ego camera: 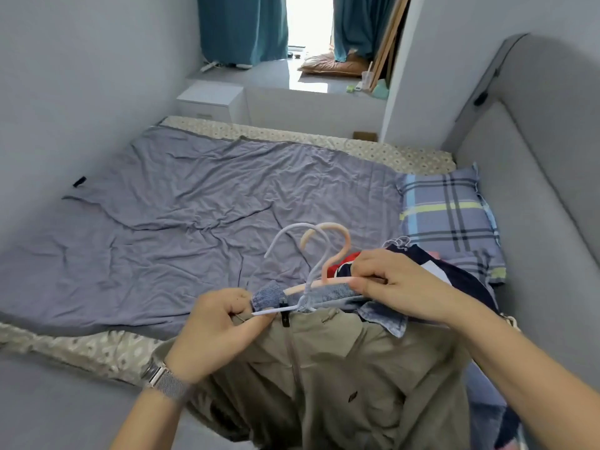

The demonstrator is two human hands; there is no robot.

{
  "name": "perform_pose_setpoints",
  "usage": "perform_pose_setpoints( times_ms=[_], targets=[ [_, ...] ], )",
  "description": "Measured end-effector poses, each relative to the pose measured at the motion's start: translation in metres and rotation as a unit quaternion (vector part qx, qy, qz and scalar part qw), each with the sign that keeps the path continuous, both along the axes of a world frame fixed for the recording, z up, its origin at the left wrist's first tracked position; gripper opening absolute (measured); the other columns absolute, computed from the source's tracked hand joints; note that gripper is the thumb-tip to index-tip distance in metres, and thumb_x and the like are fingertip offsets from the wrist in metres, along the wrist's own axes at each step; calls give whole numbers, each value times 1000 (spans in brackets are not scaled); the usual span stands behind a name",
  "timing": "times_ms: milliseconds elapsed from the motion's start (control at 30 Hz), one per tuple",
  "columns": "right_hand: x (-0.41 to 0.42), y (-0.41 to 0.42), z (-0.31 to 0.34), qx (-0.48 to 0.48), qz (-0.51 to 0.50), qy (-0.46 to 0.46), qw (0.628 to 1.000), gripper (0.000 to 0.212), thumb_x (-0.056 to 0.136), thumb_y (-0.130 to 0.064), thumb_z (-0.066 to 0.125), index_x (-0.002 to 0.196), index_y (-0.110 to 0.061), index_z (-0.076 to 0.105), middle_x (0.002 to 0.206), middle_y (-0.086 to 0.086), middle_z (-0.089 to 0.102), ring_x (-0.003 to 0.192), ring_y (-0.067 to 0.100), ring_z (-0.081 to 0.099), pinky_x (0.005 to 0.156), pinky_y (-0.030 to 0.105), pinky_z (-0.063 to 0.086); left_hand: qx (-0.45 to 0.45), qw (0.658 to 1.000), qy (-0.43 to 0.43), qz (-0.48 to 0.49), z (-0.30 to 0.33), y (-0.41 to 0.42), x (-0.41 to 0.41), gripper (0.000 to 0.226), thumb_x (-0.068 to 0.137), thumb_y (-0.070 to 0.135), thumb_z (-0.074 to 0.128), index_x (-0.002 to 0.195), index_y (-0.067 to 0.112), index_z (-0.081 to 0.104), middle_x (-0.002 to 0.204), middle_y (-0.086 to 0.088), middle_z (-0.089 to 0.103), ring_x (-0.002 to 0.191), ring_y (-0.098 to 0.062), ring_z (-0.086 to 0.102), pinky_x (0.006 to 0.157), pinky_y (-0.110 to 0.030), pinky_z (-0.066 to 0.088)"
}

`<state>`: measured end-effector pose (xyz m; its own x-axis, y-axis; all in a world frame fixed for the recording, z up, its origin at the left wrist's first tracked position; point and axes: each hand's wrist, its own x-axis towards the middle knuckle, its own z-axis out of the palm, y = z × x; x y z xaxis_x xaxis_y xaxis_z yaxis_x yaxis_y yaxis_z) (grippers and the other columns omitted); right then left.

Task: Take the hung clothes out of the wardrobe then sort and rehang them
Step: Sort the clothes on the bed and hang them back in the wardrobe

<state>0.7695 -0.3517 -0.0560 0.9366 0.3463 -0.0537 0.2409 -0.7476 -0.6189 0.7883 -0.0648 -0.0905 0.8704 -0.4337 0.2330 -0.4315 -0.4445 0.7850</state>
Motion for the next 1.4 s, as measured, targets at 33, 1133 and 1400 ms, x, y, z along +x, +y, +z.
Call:
perform_pose_setpoints(
  times_ms=[33, 1133, 1400],
  targets=[
    [0, 10, 0, 16, -3, 7, 1000, 30, 94, -38, 54, 64, -33, 51, 92, -10, 49, 84, 7, 48, 78, 27, 39, 0, 1000, -10, 18, 2, 10, -6, 57, 73, 44, 64, 50, 11, 23, 52, -11, 33, 51, -6, 31, 50, -21, 24],
    [-99, 376, 0, 111, 418, 352, 830, 23, 58, -18, 66, 69, 2, 58, 63, 8, 51, 61, 19, 46, 59, 32, 32, 13, 659, -28, 751, 33, 157, -282, 40, 69, 47, 69, 104, 36, 53, 109, 18, 50, 98, 5, 51, 82, -5, 39],
    [-188, 485, 6, 105, 479, 460, 740, 29, 57, -26, 75, 71, -1, 72, 72, 8, 66, 71, 17, 55, 68, 30, 41, -274, 562, 18, 780, 10, 224, -345, 19, 65, 35, 81, 66, 21, 69, 65, 0, 69, 60, -7, 63, 64, -28, 53]
  ],
)
